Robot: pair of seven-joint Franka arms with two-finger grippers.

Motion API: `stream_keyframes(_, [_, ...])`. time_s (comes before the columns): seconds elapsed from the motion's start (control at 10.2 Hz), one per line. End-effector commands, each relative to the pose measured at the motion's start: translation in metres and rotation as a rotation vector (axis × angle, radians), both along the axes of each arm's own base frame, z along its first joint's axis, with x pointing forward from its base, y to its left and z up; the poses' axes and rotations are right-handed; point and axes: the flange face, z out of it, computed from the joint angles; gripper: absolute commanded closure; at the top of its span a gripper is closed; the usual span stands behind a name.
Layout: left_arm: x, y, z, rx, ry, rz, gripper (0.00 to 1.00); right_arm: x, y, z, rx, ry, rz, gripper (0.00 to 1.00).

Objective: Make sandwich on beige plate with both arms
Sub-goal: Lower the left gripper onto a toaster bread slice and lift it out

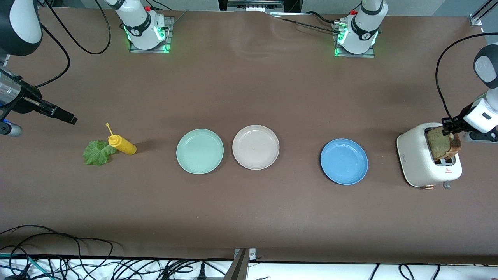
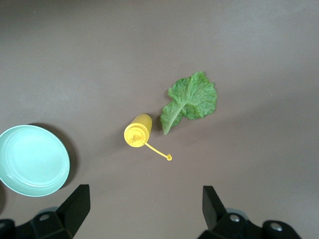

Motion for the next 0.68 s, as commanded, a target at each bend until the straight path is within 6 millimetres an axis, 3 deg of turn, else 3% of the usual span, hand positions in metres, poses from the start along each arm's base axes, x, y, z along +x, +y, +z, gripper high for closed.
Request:
stream_keyframes(0.0, [-0.009,-0.004,0.035,0.013,-0.021,-0.029,1.0,0.001,-0.002,0.004,0.013,0.002,0.007,0.0])
stream_keyframes(0.29, [-0.025,-0.018,0.09,0.003,-0.044,-0.044,1.0,0.001,-0.002,0.004,0.013,0.002,0.007,0.0])
stream_keyframes(0.59, [-0.033,-0.06,0.128,-0.088,-0.079,-0.068,1.0,0.001,-0.002,0.004,0.013,0.002,0.007,0.0])
